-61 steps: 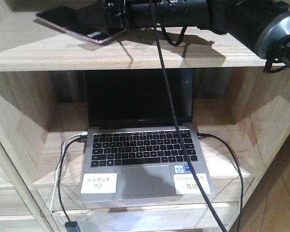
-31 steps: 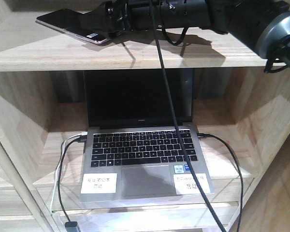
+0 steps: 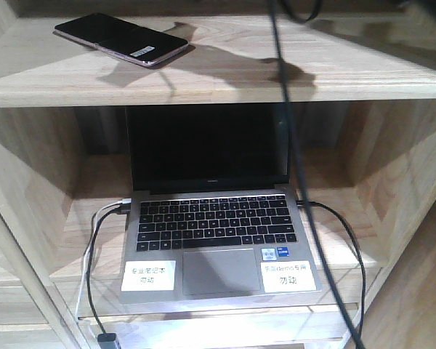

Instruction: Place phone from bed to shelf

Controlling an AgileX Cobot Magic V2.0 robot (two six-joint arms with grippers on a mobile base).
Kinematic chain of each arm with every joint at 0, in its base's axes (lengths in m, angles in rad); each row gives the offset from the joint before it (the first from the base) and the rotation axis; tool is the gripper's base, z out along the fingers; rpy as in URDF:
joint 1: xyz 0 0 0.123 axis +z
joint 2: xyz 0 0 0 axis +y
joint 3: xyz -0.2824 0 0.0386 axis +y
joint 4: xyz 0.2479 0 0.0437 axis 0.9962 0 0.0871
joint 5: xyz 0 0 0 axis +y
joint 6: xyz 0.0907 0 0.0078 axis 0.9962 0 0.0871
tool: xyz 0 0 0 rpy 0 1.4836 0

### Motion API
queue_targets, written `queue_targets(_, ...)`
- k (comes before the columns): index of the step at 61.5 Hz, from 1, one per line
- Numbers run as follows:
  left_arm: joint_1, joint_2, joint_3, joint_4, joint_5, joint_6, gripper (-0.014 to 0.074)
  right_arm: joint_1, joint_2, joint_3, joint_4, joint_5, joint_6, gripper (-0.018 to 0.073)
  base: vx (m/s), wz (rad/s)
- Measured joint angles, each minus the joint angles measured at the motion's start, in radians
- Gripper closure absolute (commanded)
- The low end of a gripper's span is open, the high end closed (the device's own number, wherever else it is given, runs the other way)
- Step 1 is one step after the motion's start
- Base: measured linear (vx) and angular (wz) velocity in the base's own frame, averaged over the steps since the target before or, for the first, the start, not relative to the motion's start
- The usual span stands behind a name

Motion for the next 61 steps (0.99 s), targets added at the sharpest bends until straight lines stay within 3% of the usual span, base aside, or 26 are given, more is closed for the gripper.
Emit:
queue_targets(18,0.000,0.000,0.000,0.000,0.000,0.000,0.0595,0.000,-0.137,0.123,-0.023,-0.012,0.040,0.0564,0.00,0.00)
queue_targets(38,0.000,0.000,0.000,0.000,0.000,0.000,0.0595,0.000,-0.453,0.576,-0.024,-0.264,0.030,0.0564,0.00,0.00)
queue_targets(61,0.000,0.000,0.000,0.000,0.000,0.000,0.0595,0.000,-0.857,1.082,-0.009,-0.438,0.029,0.0564,0.00,0.00)
